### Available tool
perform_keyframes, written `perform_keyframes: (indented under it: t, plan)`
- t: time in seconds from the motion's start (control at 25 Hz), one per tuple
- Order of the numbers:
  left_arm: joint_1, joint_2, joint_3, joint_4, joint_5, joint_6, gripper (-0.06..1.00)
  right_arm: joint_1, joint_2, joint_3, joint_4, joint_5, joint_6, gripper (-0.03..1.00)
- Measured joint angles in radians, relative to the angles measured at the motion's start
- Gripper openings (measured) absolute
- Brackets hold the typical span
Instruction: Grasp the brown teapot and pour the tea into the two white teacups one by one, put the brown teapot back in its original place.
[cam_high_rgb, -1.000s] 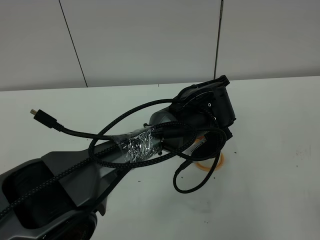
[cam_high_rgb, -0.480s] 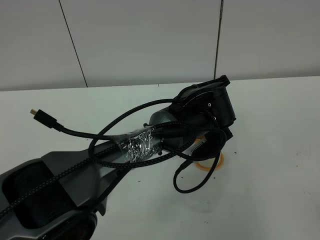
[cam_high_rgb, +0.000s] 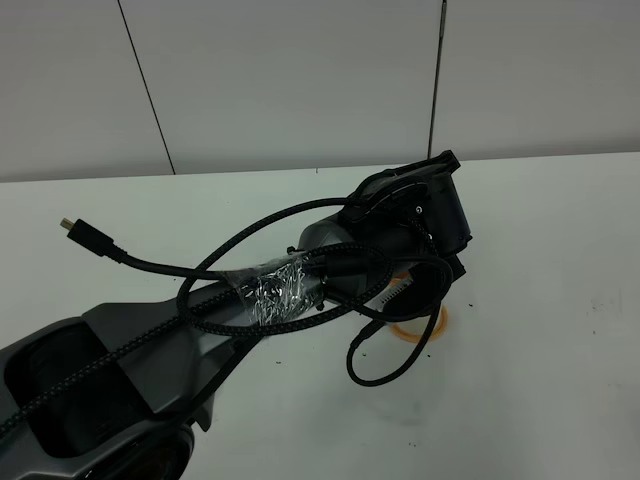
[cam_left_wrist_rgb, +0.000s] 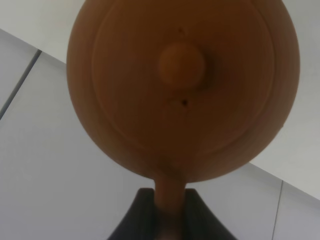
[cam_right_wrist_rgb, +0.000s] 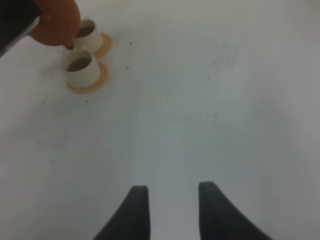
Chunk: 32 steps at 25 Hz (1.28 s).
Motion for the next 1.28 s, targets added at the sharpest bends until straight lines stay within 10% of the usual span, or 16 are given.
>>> perform_keyframes:
  t: [0.88,1.28]
  plan:
    - [0.003,-0.017,0.000,-0.076,0.053,-0.121,0.17,0.000,0.000,0.000,0.000,0.000,0.000,0.24]
    - [0.050,-0.073,0.000,-0.234,0.163,-0.228,0.17,0.000,0.000,0.000,0.000,0.000,0.000,0.24]
